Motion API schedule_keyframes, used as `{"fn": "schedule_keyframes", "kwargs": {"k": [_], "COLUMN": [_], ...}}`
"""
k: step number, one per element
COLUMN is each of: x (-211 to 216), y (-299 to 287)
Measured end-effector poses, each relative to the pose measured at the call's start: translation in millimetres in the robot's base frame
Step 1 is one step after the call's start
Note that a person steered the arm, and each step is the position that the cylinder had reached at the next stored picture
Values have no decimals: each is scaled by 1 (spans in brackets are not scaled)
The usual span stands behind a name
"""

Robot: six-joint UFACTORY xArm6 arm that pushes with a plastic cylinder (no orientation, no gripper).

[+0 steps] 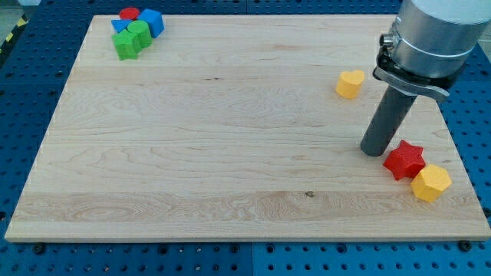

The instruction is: Slightly move the red star towards the right

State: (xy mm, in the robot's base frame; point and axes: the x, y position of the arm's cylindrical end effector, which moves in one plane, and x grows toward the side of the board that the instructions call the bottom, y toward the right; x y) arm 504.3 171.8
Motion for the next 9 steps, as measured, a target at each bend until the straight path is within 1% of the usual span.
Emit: {"fn": "schedule_keyframes", "kwargs": {"k": [1, 2, 3, 4, 5, 9], "x": [1, 8, 12, 27, 27, 24], "y": [0, -13, -13, -13, -12, 29]}}
